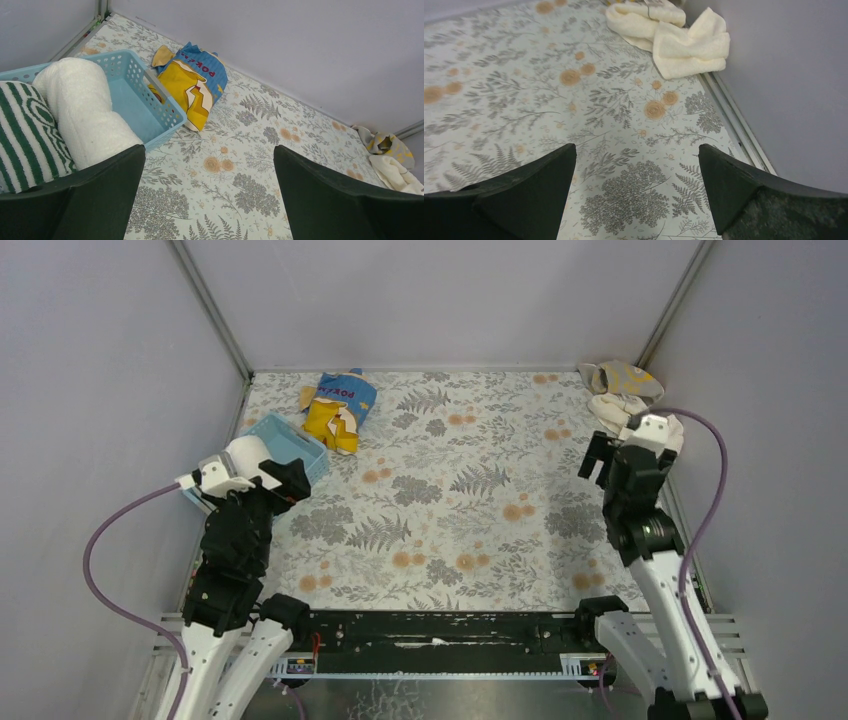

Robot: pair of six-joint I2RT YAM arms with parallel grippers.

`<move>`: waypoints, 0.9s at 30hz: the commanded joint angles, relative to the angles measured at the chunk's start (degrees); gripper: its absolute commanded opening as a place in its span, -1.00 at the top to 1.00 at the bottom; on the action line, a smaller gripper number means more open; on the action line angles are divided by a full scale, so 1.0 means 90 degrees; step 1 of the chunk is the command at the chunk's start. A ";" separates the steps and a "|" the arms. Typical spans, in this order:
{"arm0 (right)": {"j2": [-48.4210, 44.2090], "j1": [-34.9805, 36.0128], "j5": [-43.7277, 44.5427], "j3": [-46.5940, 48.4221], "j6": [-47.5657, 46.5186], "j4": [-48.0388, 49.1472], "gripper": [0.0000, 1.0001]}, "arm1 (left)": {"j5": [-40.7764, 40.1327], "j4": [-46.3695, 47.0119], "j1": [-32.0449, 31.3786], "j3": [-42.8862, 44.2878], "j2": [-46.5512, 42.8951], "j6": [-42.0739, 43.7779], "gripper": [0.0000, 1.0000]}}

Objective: Roll the towels
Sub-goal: Move the towel to the center of the board.

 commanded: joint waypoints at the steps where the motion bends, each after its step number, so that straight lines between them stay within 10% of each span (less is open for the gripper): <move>1: 0.1560 -0.0043 0.0941 0.0578 0.0070 0.0333 -0.98 | -0.0418 0.0112 -0.0183 -0.0066 -0.0138 -0.0030 -1.00; 8: 0.4363 -0.0336 0.2032 0.1354 -0.1024 0.1485 -0.98 | -0.0413 0.0083 -0.0308 -0.0081 -0.0264 0.0000 -1.00; 27: 0.9383 -0.2014 0.0313 0.5007 -0.2209 0.1820 -1.00 | -0.0361 0.0187 -0.0306 -0.0065 0.0457 0.0244 -1.00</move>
